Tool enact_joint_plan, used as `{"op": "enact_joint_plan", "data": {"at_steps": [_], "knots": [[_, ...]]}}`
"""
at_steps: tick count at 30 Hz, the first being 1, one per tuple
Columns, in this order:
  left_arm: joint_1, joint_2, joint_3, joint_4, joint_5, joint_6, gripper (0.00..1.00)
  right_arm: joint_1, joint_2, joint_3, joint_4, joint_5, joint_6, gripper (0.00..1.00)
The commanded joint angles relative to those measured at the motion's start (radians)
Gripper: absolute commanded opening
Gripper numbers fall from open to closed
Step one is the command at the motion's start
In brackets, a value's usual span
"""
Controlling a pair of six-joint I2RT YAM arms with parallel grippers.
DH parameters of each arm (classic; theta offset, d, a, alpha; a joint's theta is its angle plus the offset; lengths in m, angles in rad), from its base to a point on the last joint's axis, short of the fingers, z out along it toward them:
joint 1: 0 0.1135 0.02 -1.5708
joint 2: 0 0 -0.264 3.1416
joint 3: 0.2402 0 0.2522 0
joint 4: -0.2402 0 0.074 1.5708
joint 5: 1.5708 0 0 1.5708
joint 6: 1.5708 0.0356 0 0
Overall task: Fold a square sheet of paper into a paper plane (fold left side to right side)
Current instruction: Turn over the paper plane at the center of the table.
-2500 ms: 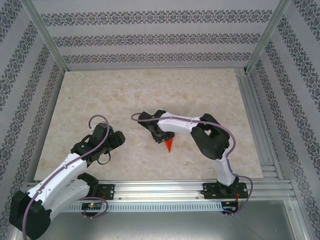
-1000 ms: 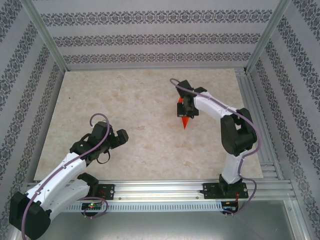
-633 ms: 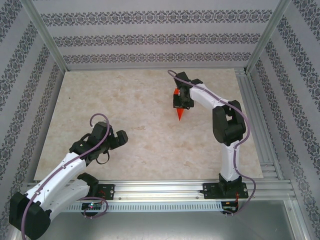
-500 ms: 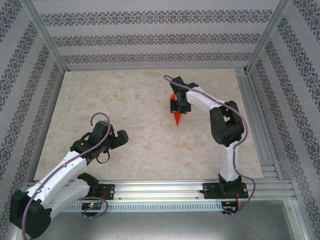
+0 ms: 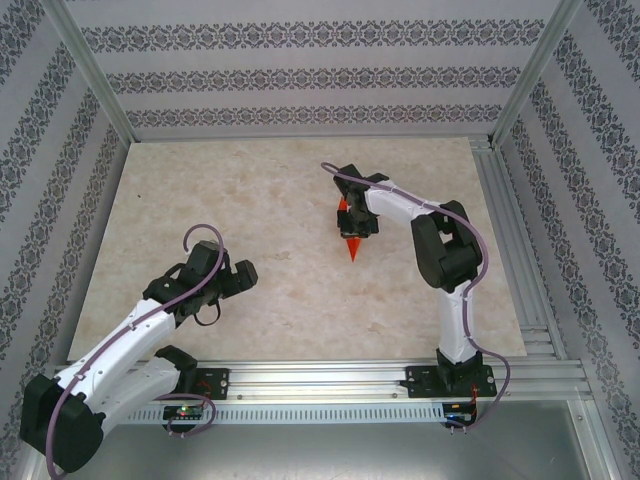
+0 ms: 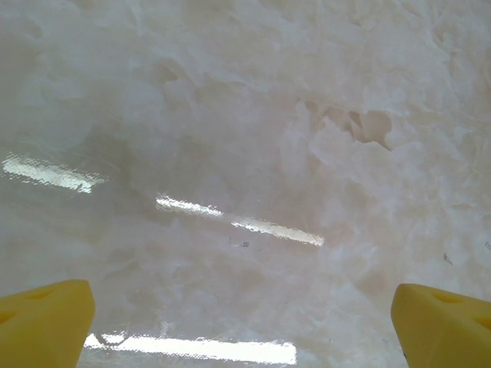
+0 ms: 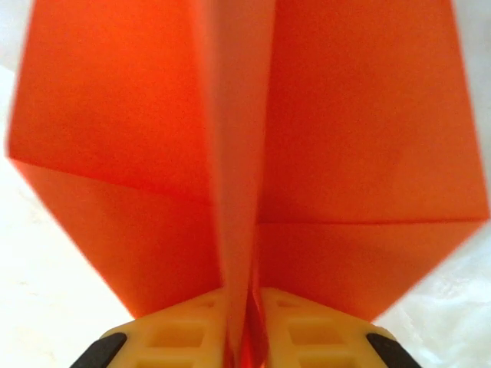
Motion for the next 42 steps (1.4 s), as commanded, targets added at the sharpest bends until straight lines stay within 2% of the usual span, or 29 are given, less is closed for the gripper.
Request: {"op": "enact_joint_plan", "data": {"at_steps": [1, 13, 23, 34, 42], "knots": [[0.014, -0.001, 0.015, 0.004, 0.008, 0.018, 1.00, 0.010, 0.028, 0.046, -0.020, 0.018, 0.001, 0.18], [0.013, -0.001, 0.007, 0.004, 0.008, 0.016, 1.00, 0.022, 0.067, 0.061, -0.045, 0.022, 0.000, 0.25], [0.013, 0.000, 0.002, 0.008, 0.008, 0.015, 1.00, 0.034, 0.092, 0.055, -0.059, 0.030, -0.003, 0.25], [0.014, -0.001, 0.006, 0.012, 0.013, 0.016, 1.00, 0.038, 0.014, 0.093, -0.097, 0.060, -0.009, 0.26], [0.014, 0.041, 0.010, 0.057, 0.080, 0.043, 1.00, 0.045, -0.037, 0.109, -0.127, 0.075, -0.010, 0.29]]}}
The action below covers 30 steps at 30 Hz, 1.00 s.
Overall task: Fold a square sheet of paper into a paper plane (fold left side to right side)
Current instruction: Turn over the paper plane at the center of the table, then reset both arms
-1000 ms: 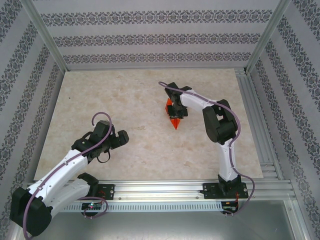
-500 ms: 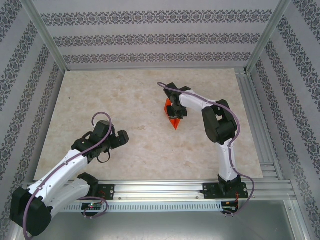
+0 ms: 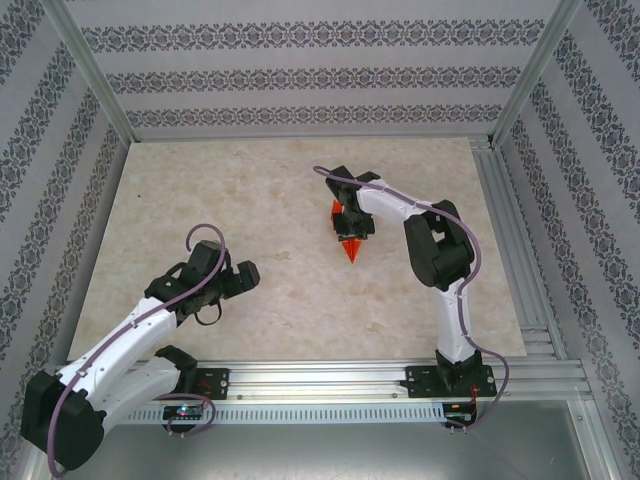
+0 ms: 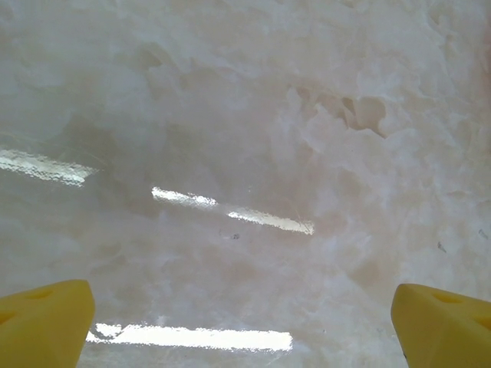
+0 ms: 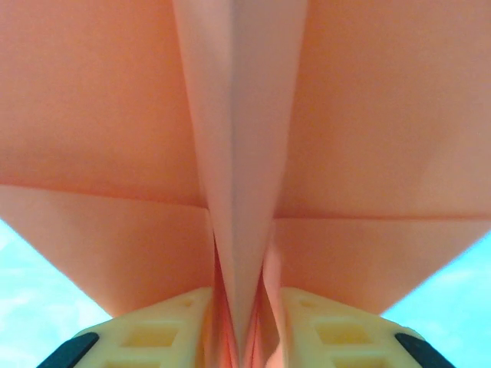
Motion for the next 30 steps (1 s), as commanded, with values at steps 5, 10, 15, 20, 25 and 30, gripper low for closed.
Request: {"op": "enact_joint_plan", "data": {"at_steps": [5, 10, 15, 20, 25, 30], "knots": [[0.013, 0.015, 0.013, 0.049, 0.037, 0.035, 1.00, 0.015, -0.082, 0.043, -0.049, 0.047, -0.011, 0.31], [0.014, 0.017, 0.022, 0.049, 0.037, 0.039, 1.00, 0.024, -0.138, 0.051, -0.079, 0.055, -0.011, 0.32], [0.014, 0.038, 0.071, 0.028, 0.008, 0.069, 1.00, 0.035, -0.311, 0.015, -0.083, 0.077, -0.029, 0.34], [0.014, 0.083, 0.198, -0.051, -0.163, 0.140, 1.00, 0.011, -0.563, -0.127, -0.003, 0.097, -0.064, 0.38], [0.013, 0.086, 0.293, -0.038, -0.389, 0.246, 1.00, -0.106, -0.832, -0.363, 0.157, 0.111, -0.079, 0.36], [0.013, 0.025, 0.277, 0.126, -0.612, 0.393, 1.00, -0.231, -1.072, -0.615, 0.361, 0.183, -0.141, 0.48]]}}
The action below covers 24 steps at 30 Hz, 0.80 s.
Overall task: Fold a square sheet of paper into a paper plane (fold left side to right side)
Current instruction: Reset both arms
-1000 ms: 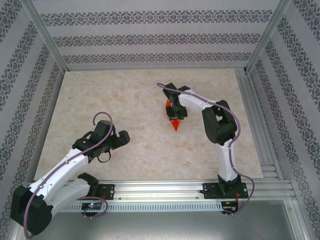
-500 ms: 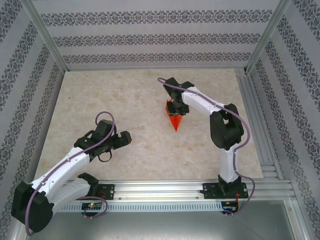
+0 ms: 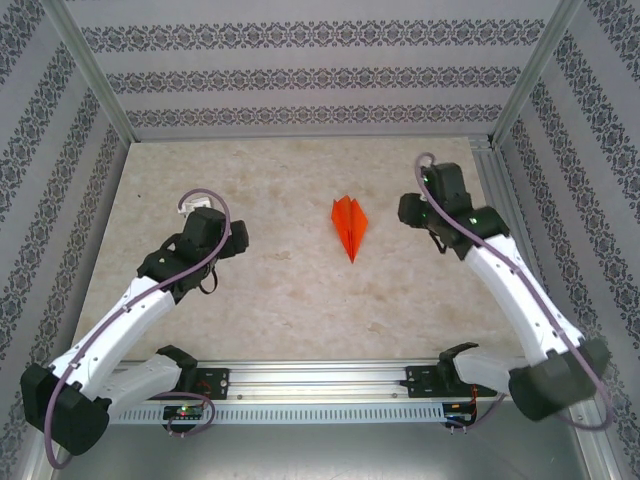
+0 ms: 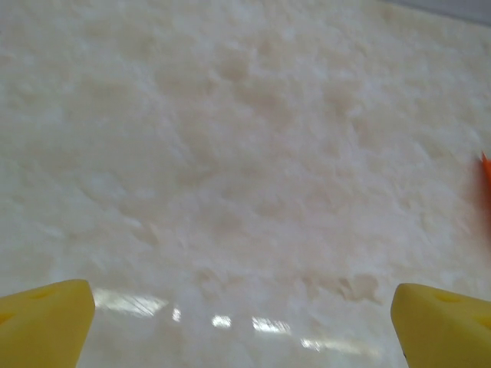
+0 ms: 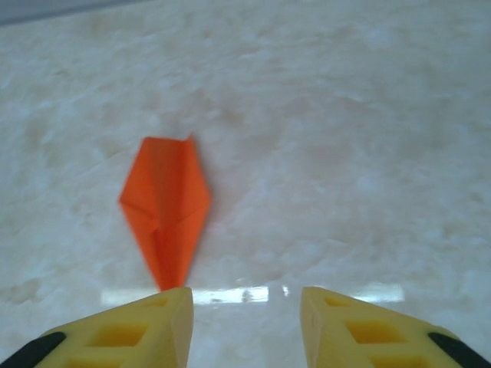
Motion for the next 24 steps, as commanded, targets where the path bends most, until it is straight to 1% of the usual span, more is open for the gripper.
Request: {"op": "enact_joint_plan", "data": {"at_steps": [1, 3, 5, 7, 8, 10, 13, 15, 17, 19, 22, 23, 24], "knots": [[0.012, -0.053, -0.027, 0.168, -0.222, 0.170, 1.00, -0.057, -0.115, -0.137, 0.189, 0.082, -0.069, 0.53], [0.013, -0.069, -0.061, 0.249, -0.277, 0.226, 1.00, -0.112, -0.169, -0.202, 0.239, 0.080, -0.087, 0.62], [0.015, -0.073, -0.095, 0.318, -0.327, 0.285, 1.00, -0.167, -0.204, -0.266, 0.287, 0.079, -0.087, 0.77], [0.018, -0.065, -0.140, 0.394, -0.364, 0.357, 1.00, -0.228, -0.232, -0.348, 0.376, 0.061, -0.098, 0.95], [0.024, -0.062, -0.160, 0.427, -0.366, 0.387, 1.00, -0.250, -0.243, -0.390, 0.427, 0.063, -0.097, 0.98], [0.037, -0.046, -0.208, 0.495, -0.344, 0.444, 1.00, -0.293, -0.256, -0.502, 0.576, 0.081, -0.093, 0.98], [0.070, -0.020, -0.261, 0.550, -0.334, 0.452, 1.00, -0.336, -0.238, -0.651, 0.792, 0.124, -0.076, 0.98], [0.102, -0.013, -0.303, 0.604, -0.287, 0.463, 1.00, -0.351, -0.198, -0.722, 0.929, 0.142, -0.097, 0.98], [0.135, -0.007, -0.356, 0.680, -0.224, 0.489, 1.00, -0.355, -0.130, -0.746, 1.007, 0.144, -0.125, 0.98], [0.162, 0.006, -0.395, 0.746, -0.193, 0.508, 1.00, -0.355, -0.061, -0.754, 1.096, 0.145, -0.152, 0.98], [0.204, 0.033, -0.444, 0.848, -0.133, 0.529, 1.00, -0.353, 0.039, -0.780, 1.280, 0.131, -0.189, 0.98], [0.214, 0.044, -0.458, 0.890, -0.113, 0.536, 1.00, -0.354, 0.058, -0.763, 1.292, 0.103, -0.208, 0.98], [0.223, 0.053, -0.472, 0.926, -0.097, 0.539, 1.00, -0.349, 0.082, -0.766, 1.343, 0.081, -0.231, 0.98]]}}
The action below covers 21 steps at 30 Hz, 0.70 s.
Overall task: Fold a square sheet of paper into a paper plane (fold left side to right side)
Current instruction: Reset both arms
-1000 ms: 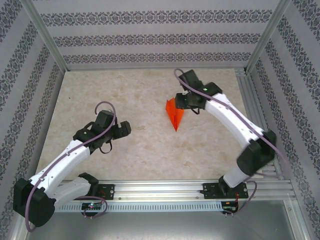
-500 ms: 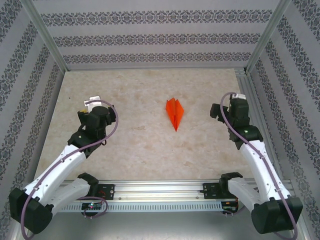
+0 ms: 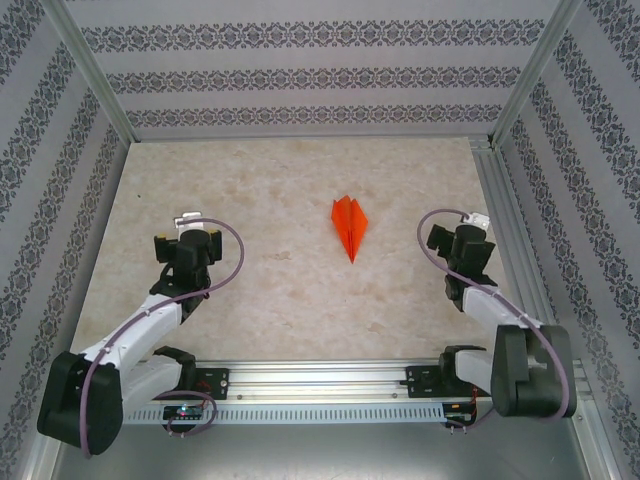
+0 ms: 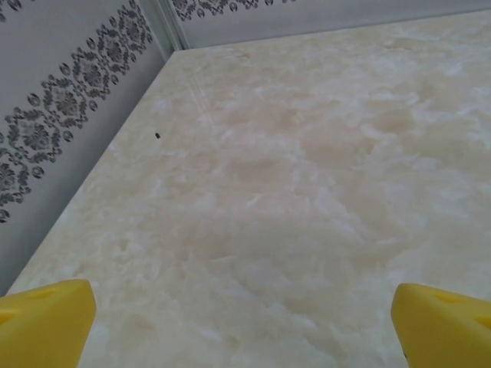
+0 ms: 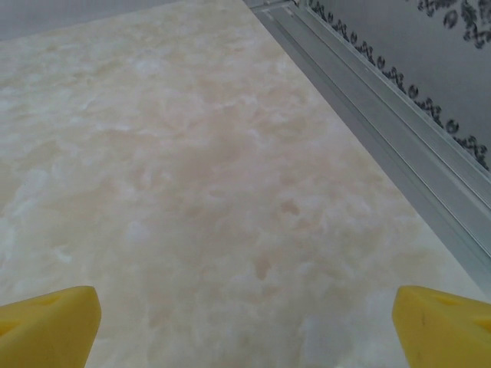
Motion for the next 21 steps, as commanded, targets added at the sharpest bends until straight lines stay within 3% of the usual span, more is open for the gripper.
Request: {"op": "enact_joint_plan", "data": {"at_steps": [1, 6, 12, 14, 21], "knots": [[0.037, 0.026, -0.042, 0.243, 0.091, 0.051, 1.00, 0.007, 0.076, -0.005, 0.335, -0.041, -0.081, 0.98], [0.061, 0.083, -0.129, 0.510, 0.100, 0.066, 1.00, 0.045, 0.231, 0.030, 0.474, -0.078, -0.162, 0.98], [0.098, 0.172, -0.158, 0.685, 0.199, 0.085, 1.00, 0.036, 0.323, -0.001, 0.619, -0.094, -0.154, 0.98], [0.103, 0.225, -0.160, 0.754, 0.225, 0.082, 1.00, 0.026, 0.299, 0.017, 0.547, -0.111, -0.146, 0.98], [0.115, 0.478, -0.131, 0.930, 0.286, 0.090, 1.00, 0.023, 0.303, 0.014, 0.558, -0.117, -0.147, 0.98]]}}
